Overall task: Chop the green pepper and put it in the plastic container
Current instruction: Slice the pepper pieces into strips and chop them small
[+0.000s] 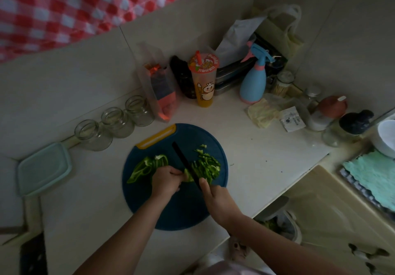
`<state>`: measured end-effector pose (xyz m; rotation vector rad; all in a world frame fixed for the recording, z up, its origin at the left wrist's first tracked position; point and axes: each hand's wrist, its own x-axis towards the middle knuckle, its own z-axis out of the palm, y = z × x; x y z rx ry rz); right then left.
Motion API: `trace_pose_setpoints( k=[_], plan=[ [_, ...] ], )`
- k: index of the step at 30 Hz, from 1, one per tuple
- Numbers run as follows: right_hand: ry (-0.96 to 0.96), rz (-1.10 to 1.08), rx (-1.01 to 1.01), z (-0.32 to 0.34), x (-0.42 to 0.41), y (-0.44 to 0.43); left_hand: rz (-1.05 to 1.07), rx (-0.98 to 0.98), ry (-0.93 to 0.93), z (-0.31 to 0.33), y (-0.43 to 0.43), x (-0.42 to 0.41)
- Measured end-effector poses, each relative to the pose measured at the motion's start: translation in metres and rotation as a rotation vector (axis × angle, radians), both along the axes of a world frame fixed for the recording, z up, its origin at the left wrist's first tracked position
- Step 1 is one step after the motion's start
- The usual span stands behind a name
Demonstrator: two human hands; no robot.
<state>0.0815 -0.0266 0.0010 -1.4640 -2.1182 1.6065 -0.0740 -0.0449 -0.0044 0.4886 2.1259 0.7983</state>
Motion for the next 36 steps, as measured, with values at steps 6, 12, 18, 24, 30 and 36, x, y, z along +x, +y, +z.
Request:
trace_pose_setpoints(
  k=[6,12,18,24,30,36],
  plan=[
    [-0.107,0.078,0.085,-0.008,0.005,-0.003,-0.030,-0.022,0.010,0.000,0.001,-0.002],
    [-0.214,0.192,0.269,-0.007,0.008,-0.007,-0.052,-0.072,0.054,-0.006,0.004,-0.007],
    [-0.247,0.174,0.265,-0.008,0.005,-0.013,-0.054,-0.080,0.066,-0.004,0.006,-0.004],
    [-0.280,0.187,0.315,-0.007,0.004,-0.015,-0.067,-0.077,0.100,-0.001,0.008,0.000],
    [-0.273,0.173,0.278,-0.003,0.009,-0.014,-0.084,-0.076,0.108,0.002,0.009,0.003],
    [-0.195,0.143,0.167,-0.005,0.010,-0.015,-0.098,-0.068,0.114,0.005,0.007,0.004]
  ],
)
